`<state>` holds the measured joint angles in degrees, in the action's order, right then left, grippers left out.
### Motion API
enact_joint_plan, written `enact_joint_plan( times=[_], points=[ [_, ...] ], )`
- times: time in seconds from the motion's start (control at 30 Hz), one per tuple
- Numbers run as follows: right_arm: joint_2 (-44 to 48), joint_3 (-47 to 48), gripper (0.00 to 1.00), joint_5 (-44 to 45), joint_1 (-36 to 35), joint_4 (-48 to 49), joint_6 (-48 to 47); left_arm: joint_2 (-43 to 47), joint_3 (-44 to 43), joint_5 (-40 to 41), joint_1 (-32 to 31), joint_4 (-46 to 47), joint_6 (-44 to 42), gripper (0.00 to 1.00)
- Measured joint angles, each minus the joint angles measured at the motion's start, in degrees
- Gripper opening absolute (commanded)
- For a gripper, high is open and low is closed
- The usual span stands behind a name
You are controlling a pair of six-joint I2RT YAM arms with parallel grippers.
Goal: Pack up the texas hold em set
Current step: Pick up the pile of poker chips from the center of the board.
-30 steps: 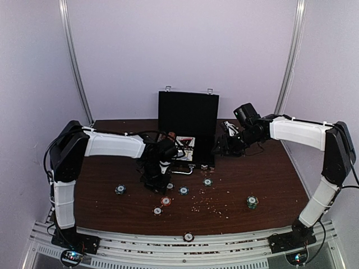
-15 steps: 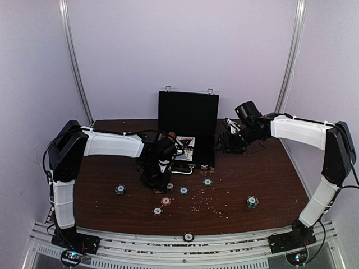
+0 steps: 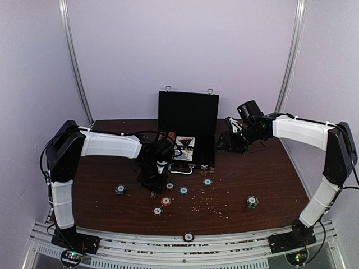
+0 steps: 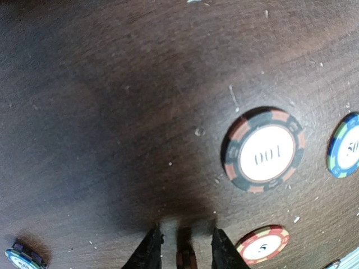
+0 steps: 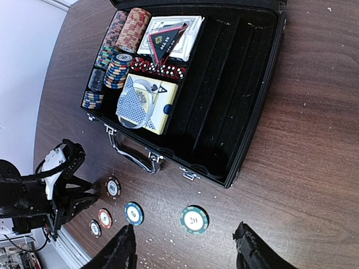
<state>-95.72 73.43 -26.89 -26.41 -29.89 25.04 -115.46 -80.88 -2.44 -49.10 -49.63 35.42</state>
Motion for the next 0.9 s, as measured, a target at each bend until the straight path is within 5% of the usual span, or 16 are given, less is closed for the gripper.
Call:
enact_joint_plan(
  times=[0.23, 0.53, 0.9],
  points=[
    [0.5, -1.0, 0.6, 0.0, 0.1, 0.4, 0.6, 2.1, 1.9, 0.2, 0.0, -0.4, 0.0, 0.13],
    [1.9, -2.2, 0.6, 0.0, 0.1, 1.4, 0.9, 6.2, 4.9, 0.3, 0.0, -1.6, 1.4, 0.47],
    [2.0, -3.3, 0.61, 0.0, 0.1, 1.5, 0.9, 13.9, 12.7, -1.7, 0.0, -1.4, 7.2, 0.55]
  ],
)
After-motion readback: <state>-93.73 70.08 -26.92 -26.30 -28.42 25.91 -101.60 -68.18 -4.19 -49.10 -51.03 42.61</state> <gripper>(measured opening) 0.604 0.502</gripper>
